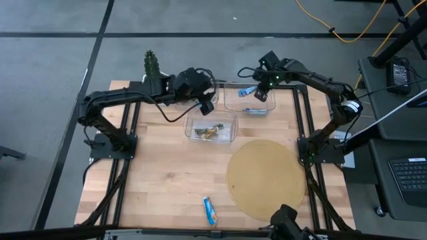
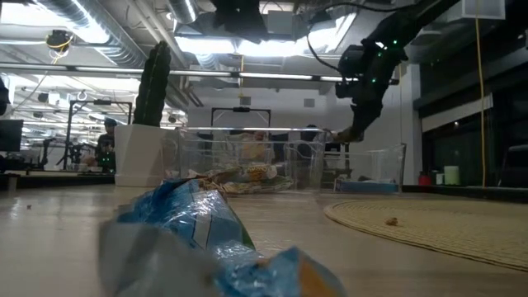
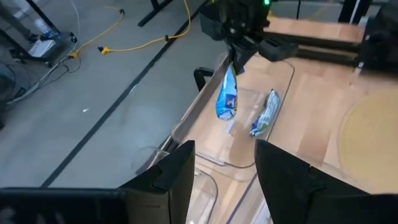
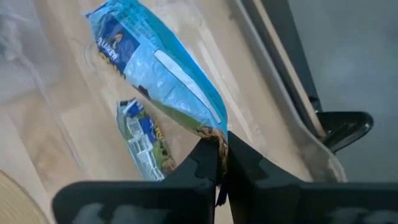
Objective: Pick and place Granola Bars by type
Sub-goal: Put the blue granola bar into the top right transparent bin
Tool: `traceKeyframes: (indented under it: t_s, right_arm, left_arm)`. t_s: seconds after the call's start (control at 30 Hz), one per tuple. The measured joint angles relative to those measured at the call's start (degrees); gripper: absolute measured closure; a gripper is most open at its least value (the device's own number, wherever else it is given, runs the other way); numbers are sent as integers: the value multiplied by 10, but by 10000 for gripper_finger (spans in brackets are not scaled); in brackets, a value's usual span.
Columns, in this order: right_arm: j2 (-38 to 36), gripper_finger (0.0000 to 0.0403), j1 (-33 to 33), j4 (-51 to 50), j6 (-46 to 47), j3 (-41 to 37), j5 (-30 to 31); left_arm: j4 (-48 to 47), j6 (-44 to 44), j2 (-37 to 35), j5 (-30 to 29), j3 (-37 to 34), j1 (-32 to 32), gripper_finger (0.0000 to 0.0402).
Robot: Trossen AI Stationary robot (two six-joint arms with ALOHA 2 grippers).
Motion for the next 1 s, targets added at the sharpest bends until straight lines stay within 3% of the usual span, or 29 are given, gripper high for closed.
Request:
traceKeyframes:
  t_s: [0.4,0.7,1.0]
  right_arm:
    - [92,385,0,44,10,-16,17]
    - [110,382,0,57,-2,-19,17]
    - [110,337,0,58,-2,-19,17]
  left_arm:
    - [-1,20,37,43,0,6,243]
    - [-1,5,37,51,0,5,243]
    - [-1,5,37,51,0,2,243]
